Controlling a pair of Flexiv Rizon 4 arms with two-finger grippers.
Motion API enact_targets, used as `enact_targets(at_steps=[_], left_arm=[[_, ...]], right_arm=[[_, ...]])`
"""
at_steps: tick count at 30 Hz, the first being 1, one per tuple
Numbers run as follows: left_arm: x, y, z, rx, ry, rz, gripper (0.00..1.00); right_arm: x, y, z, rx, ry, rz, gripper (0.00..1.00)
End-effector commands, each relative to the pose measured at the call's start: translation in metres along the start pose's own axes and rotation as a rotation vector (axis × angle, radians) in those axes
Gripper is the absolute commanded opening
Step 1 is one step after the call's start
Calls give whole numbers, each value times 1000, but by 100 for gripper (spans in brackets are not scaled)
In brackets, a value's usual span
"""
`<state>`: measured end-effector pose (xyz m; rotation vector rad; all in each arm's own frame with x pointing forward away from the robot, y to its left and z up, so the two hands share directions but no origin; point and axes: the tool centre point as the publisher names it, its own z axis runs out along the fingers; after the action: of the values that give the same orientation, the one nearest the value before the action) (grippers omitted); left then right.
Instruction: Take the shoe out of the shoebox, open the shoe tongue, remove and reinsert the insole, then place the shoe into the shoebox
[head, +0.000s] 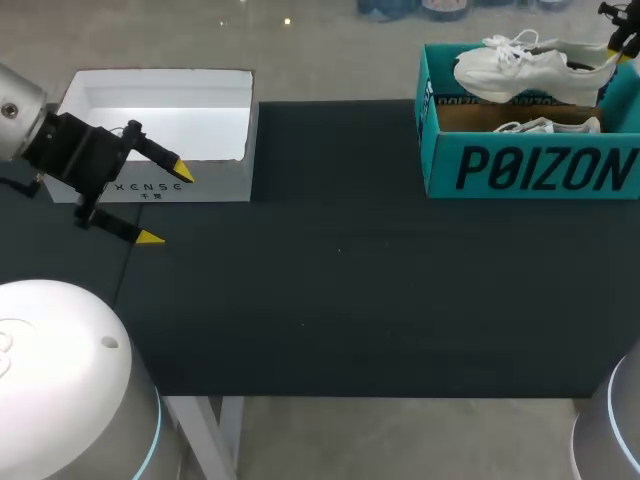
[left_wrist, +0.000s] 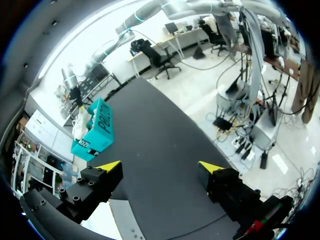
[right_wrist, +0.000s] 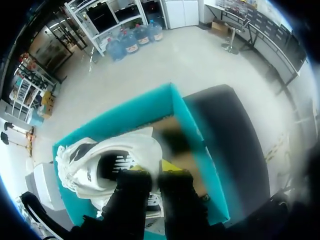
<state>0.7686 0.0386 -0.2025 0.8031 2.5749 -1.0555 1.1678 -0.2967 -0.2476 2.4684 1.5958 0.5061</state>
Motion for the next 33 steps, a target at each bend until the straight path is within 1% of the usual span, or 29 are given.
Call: enact_targets(at_steps=[1,10,15,18,25,33], left_arm=[[0,-1,0,-4,3,0,100],[0,-1,0,-4,3,0,100],[0,-1,0,-4,3,0,100],[0,-1,0,-4,3,0,100],[0,-1,0,-4,3,0,100],[0,-1,0,-4,3,0,100]], right_arm=[[3,0,13,6,-5,-5,0],[3,-4,33,51,-43,-22,0],[3,0,35,59,-52,5,0],[3,-1,43,69,-73,6,0],[-1,-7,67,106,-115,33,0],[-9,-10,86,125,-116,45,0]])
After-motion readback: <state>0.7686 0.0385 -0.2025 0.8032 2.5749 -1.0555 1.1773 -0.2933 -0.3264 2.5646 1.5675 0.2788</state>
